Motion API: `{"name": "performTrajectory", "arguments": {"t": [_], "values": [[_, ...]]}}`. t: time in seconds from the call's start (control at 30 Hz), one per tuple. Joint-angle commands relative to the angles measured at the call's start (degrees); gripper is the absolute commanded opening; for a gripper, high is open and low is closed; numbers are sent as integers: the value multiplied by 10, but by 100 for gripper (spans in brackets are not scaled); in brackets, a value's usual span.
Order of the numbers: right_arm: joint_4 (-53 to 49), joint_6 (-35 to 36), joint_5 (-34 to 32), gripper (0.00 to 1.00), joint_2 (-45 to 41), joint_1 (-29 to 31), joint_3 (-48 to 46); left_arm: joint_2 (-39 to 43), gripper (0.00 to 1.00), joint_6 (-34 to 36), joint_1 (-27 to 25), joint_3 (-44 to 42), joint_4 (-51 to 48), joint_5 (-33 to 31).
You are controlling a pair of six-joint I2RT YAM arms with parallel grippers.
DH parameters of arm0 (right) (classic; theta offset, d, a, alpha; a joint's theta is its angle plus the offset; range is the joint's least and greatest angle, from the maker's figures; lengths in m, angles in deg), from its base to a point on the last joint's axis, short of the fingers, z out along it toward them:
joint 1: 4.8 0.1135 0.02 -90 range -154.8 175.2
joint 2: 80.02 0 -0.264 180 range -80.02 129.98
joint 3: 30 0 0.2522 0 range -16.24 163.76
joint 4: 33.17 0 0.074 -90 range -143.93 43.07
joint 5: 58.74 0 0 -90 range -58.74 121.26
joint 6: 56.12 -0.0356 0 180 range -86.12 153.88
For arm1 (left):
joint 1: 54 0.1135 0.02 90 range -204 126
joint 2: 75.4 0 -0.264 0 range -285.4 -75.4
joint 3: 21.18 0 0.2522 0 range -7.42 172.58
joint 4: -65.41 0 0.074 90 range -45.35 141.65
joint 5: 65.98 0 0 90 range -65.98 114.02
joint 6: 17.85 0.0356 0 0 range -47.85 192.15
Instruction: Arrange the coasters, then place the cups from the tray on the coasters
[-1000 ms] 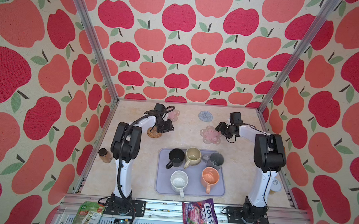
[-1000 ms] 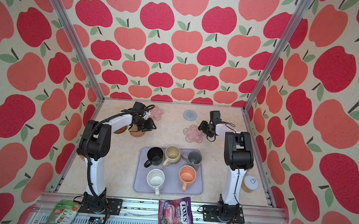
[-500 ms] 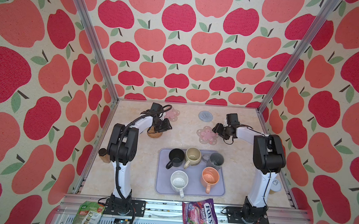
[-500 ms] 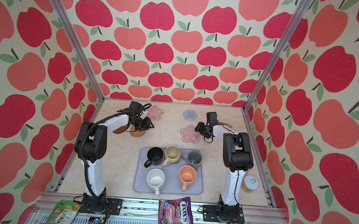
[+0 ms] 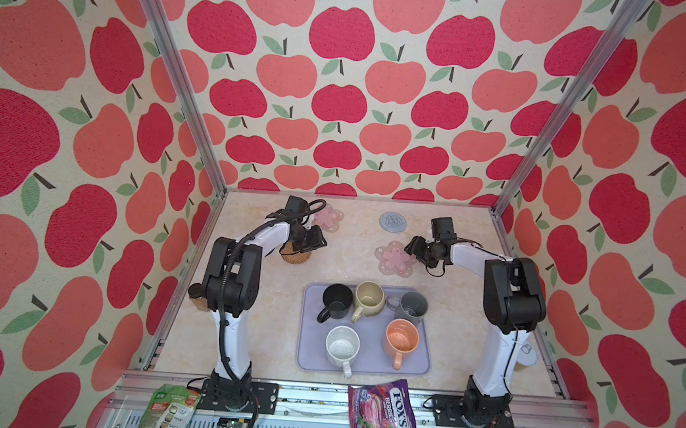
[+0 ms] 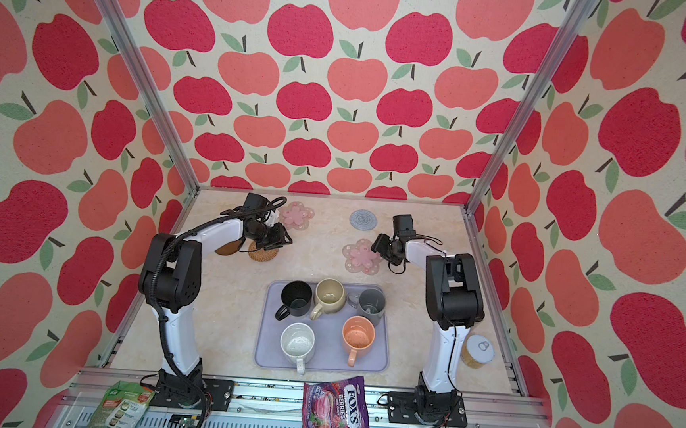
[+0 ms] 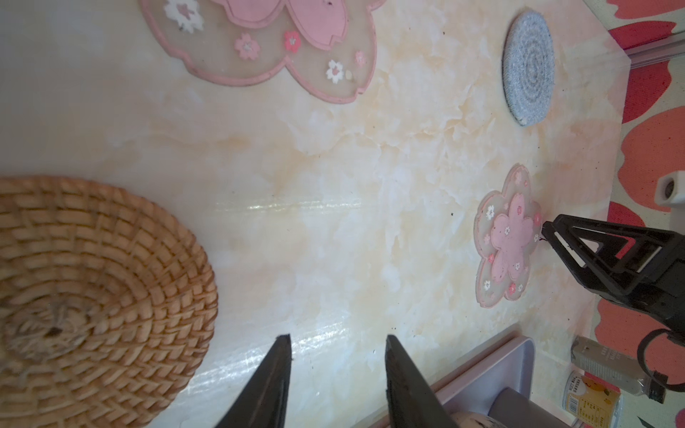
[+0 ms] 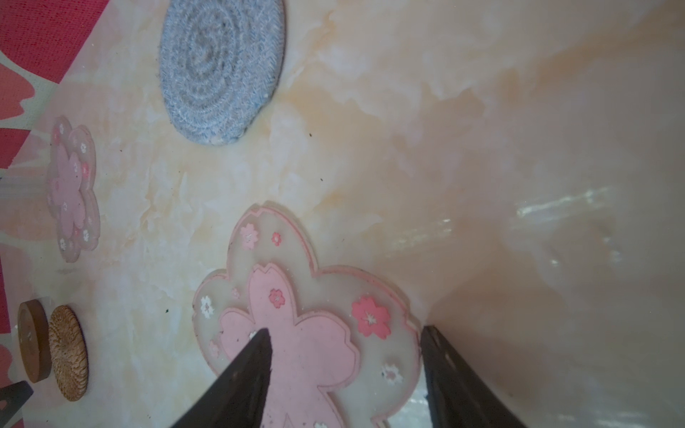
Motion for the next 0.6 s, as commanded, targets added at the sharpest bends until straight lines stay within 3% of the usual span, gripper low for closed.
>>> {"name": "performTrajectory", "arguments": {"t": [0.0,0.57], "values": [[-63,-5,-9,66,4,7,-3,25,44,1,11,-12,-12,-13],[-76,19,-17,66,-58,-14,-8,34,43,-3,53,-23,-41,-53]]}}
